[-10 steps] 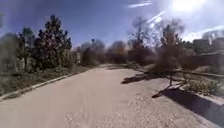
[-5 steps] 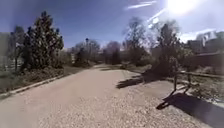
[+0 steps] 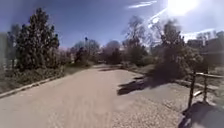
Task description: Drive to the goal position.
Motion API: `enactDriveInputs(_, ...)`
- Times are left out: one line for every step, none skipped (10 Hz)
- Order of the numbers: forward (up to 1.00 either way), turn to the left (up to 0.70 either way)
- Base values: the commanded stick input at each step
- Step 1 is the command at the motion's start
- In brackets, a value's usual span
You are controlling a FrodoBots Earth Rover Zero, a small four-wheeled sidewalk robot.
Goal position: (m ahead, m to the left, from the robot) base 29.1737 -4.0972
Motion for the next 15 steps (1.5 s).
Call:
enactDriveInputs(1.0, 0.0)
enactDriveInputs(1.0, 0.0)
enactDriveInputs(1.0, 0.0)
enactDriveInputs(1.0, 0.0)
enactDriveInputs(1.0, -0.01)
enactDriveInputs(1.0, -0.2)
enactDriveInputs(1.0, -0.39)
enactDriveInputs(1.0, 0.0)
enactDriveInputs(1.0, 0.0)
enactDriveInputs(1.0, 0.0)
enactDriveInputs(1.0, 0.0)
enactDriveInputs(1.0, 0.0)
enactDriveInputs(1.0, 0.0)
enactDriveInputs(1.0, 0.0)
enactDriveInputs(1.0, 0.0)
